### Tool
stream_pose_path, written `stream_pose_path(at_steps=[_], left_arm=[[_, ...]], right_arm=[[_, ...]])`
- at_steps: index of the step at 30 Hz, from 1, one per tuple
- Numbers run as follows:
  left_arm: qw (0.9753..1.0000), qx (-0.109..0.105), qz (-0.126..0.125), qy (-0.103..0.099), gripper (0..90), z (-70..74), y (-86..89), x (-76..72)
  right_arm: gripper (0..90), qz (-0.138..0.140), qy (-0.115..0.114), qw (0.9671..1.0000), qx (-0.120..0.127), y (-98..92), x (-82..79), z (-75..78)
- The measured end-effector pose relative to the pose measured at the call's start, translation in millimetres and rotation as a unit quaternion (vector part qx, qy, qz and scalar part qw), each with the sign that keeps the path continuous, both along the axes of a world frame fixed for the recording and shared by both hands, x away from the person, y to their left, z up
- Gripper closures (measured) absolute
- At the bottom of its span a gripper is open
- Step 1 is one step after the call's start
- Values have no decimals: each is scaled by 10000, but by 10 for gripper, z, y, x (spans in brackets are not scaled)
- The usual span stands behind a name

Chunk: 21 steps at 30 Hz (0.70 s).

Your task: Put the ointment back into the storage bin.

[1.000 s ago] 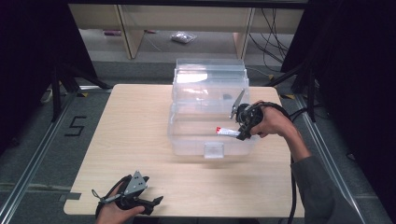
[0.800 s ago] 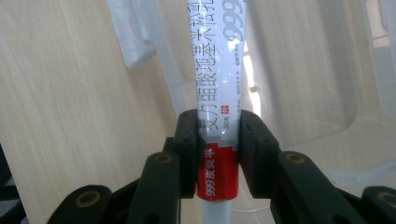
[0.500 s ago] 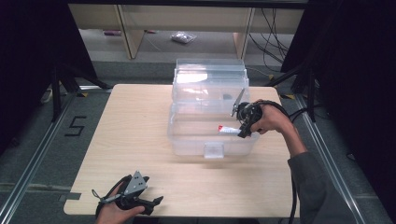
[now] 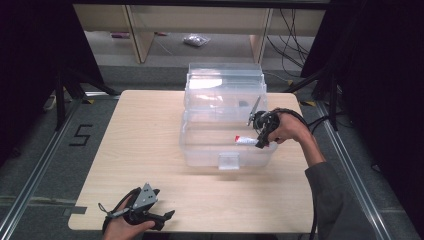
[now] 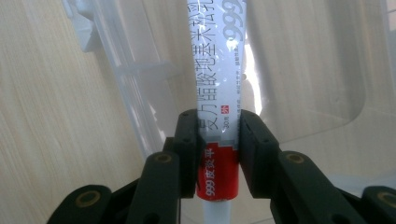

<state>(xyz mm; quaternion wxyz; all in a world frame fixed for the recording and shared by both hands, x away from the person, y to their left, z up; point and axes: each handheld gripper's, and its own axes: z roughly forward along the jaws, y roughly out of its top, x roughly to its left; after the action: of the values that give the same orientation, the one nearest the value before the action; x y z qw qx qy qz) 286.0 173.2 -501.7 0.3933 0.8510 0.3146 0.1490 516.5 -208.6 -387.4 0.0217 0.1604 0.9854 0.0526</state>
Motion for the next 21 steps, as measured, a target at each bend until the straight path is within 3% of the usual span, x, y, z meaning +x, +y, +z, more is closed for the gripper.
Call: stream_pose_path(at_steps=[2, 7, 13, 21], left_arm=[[10000, 1, 27, 18, 152, -3, 0, 0], [10000, 2, 24, 15, 151, -1, 1, 0], [10000, -3, 21, 14, 152, -1, 0, 0], [10000, 0, 23, 14, 152, -1, 2, 1]], right_arm=[[709, 141, 31, 9999, 11, -3, 22, -16], [709, 67, 56, 10000, -39, 9, 8, -18], [708, 193, 108, 9998, -24, 12, 29, -58], [689, -79, 252, 9997, 18, -17, 23, -136]])
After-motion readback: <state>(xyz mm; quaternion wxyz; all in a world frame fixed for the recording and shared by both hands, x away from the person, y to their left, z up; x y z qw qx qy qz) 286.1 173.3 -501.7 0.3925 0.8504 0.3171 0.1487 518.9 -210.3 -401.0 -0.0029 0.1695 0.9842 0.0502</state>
